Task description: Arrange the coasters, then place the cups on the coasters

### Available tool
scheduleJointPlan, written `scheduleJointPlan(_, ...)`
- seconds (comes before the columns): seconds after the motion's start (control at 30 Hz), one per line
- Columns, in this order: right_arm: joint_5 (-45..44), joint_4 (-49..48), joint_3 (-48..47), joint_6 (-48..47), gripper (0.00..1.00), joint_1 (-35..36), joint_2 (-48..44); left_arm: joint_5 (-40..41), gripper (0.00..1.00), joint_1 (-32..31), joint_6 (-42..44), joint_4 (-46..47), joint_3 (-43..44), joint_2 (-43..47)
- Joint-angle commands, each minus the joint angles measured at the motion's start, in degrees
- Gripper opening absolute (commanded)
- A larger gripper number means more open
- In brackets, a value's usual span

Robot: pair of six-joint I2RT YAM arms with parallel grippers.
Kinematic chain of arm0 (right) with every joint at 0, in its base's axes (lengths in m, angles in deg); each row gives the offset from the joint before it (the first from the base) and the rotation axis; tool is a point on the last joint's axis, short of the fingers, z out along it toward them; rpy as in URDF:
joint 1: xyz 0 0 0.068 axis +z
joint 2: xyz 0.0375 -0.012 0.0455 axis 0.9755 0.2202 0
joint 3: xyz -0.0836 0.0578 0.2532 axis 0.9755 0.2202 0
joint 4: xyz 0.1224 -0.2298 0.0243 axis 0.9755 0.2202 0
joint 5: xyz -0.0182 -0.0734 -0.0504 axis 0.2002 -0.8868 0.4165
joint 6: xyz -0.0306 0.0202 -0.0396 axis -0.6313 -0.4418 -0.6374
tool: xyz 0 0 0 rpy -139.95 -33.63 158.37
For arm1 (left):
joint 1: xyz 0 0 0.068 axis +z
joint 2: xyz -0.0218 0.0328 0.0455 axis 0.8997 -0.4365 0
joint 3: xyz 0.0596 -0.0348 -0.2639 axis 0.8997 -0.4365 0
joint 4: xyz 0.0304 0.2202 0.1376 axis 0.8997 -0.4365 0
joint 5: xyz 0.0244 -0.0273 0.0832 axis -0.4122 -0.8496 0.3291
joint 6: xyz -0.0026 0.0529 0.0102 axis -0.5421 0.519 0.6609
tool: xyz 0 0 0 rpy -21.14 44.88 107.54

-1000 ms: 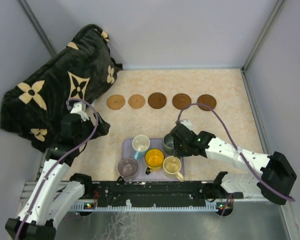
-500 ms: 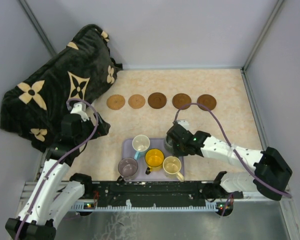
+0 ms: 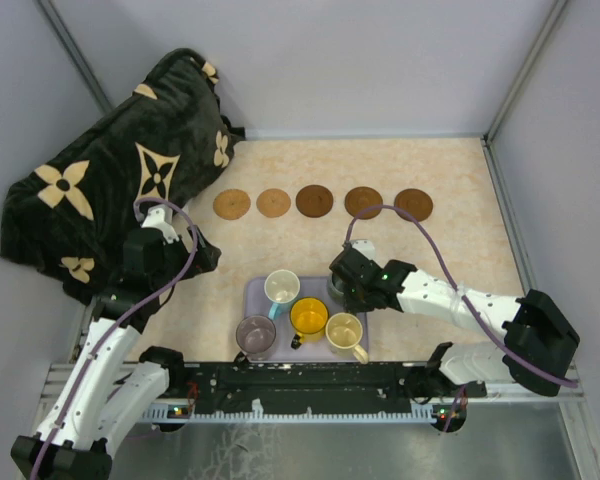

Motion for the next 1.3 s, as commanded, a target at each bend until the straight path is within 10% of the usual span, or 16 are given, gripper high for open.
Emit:
scheduleJointPlan(0.0, -5.1, 2.3, -1.3, 0.3, 0.0, -0.3, 1.3, -1.1, 1.0, 0.0, 0.7, 1.9, -0.7, 0.5)
scheduleJointPlan(0.73, -12.6, 3.9, -15.0, -10.5, 0.0, -2.8, -0.8, -1.0, 1.0, 0.1, 0.8, 1.9, 0.1, 0.6)
scheduleJointPlan(1.27, -0.3, -5.0, -28.1, -30.0, 0.0, -33.9, 6.3, -1.4, 1.0, 0.0, 0.5, 4.8, 0.1, -0.7)
